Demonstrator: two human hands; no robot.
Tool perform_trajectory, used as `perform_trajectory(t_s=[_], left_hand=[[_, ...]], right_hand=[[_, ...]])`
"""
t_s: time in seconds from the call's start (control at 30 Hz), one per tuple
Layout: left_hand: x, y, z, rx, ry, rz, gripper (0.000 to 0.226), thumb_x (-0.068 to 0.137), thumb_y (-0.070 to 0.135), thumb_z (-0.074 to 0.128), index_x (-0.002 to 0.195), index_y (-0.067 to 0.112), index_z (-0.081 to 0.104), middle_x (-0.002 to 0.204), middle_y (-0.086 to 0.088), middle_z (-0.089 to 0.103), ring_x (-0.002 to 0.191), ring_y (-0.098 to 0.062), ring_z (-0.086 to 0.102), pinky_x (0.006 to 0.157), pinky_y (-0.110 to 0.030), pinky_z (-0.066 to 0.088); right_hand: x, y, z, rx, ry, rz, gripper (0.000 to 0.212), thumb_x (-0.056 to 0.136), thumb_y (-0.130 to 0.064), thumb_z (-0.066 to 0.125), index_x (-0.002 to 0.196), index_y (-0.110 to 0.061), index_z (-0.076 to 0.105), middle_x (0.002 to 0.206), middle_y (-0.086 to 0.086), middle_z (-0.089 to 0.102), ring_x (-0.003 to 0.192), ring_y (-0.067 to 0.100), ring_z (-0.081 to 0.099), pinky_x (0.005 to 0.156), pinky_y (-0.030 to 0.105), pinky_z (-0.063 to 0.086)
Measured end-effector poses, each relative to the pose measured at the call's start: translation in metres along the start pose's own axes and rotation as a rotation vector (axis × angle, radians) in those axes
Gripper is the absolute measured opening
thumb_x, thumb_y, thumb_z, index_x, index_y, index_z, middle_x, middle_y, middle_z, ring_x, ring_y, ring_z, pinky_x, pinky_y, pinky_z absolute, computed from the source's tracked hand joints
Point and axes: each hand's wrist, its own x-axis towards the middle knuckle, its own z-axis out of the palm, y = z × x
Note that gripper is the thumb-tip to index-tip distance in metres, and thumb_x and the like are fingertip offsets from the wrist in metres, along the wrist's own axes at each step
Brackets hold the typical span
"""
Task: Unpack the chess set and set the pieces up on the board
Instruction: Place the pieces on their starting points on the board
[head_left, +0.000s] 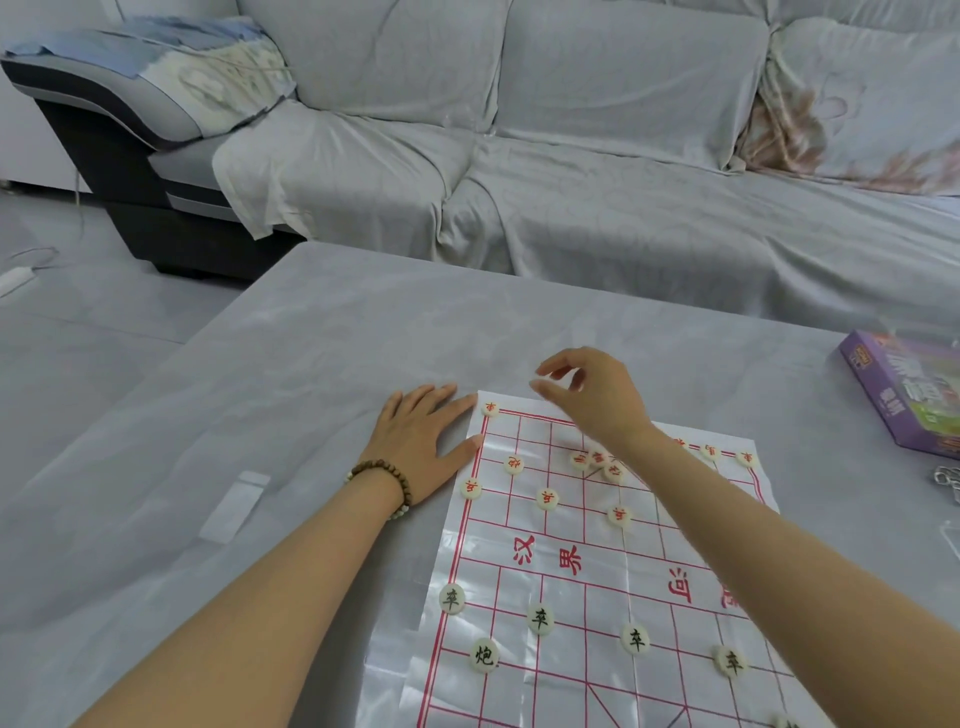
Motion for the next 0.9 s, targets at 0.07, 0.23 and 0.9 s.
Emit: perform_trajectory(t_s=[0.07, 0.23, 0.9], left_hand=[[0.0, 0.001, -0.001, -0.043, 0.012, 0.002, 0.077, 0.076, 0.071, 0.013, 0.145, 0.037, 0.014, 0.155, 0.01, 0.014, 0.143, -0.014, 0.007, 0.117, -0.039, 0.004], [-0.004, 0.009, -0.01, -0.004, -0.03, -0.022, 0.076, 0.08, 0.067, 0.016, 0.147, 0.029, 0.015, 0.154, 0.006, 0.017, 0.142, -0.016, 0.012, 0.117, -0.038, 0.009], [0.022, 0.113, -0.008, -0.085, -0.029, 0.122, 0.028, 0.084, 0.044, 0.06, 0.11, 0.033, 0.063, 0.11, 0.009, 0.06, 0.106, -0.012, 0.047, 0.094, -0.029, 0.04]], right_hand=[[-0.006, 0.009, -0.028, 0.018, 0.03, 0.012, 0.011, 0.085, -0.031, 0.065, 0.093, -0.024, 0.067, 0.093, -0.008, 0.062, 0.072, 0.006, 0.054, 0.065, 0.014, 0.042], [-0.033, 0.04, -0.065, -0.081, -0.15, 0.086, 0.011, 0.084, -0.028, 0.066, 0.093, -0.022, 0.069, 0.094, -0.005, 0.067, 0.076, 0.009, 0.057, 0.067, 0.017, 0.045], [-0.067, 0.055, -0.037, -0.203, -0.194, 0.11, 0.023, 0.081, -0.035, 0.07, 0.101, -0.026, 0.068, 0.101, -0.009, 0.061, 0.082, 0.005, 0.049, 0.072, 0.019, 0.038]])
